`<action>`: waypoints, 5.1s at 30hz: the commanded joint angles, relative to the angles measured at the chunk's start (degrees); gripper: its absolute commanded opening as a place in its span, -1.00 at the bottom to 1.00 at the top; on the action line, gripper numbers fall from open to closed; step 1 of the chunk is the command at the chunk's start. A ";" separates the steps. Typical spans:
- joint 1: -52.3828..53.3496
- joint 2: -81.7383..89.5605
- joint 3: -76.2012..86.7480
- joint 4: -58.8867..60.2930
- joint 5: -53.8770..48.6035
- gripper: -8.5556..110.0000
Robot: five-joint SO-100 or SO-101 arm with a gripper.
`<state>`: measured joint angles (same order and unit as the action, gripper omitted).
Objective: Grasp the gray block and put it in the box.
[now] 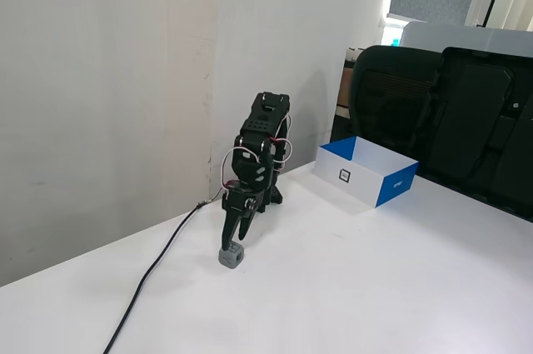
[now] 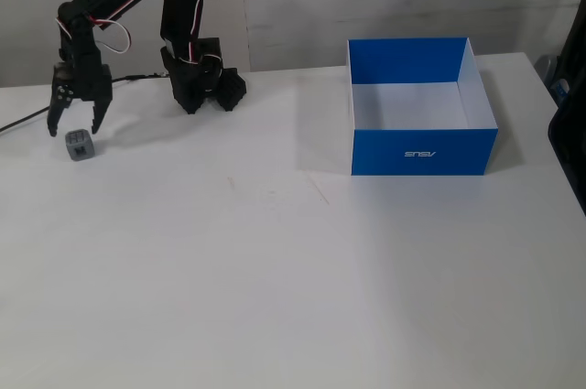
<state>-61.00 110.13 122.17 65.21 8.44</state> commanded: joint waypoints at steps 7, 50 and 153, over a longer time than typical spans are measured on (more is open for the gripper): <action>-0.09 0.18 0.79 -0.53 -0.35 -0.41; -0.79 -3.69 -1.05 -5.36 -1.05 -0.62; 96.59 -3.78 -77.61 28.65 5.45 -0.65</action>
<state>32.17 106.00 43.95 92.81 12.13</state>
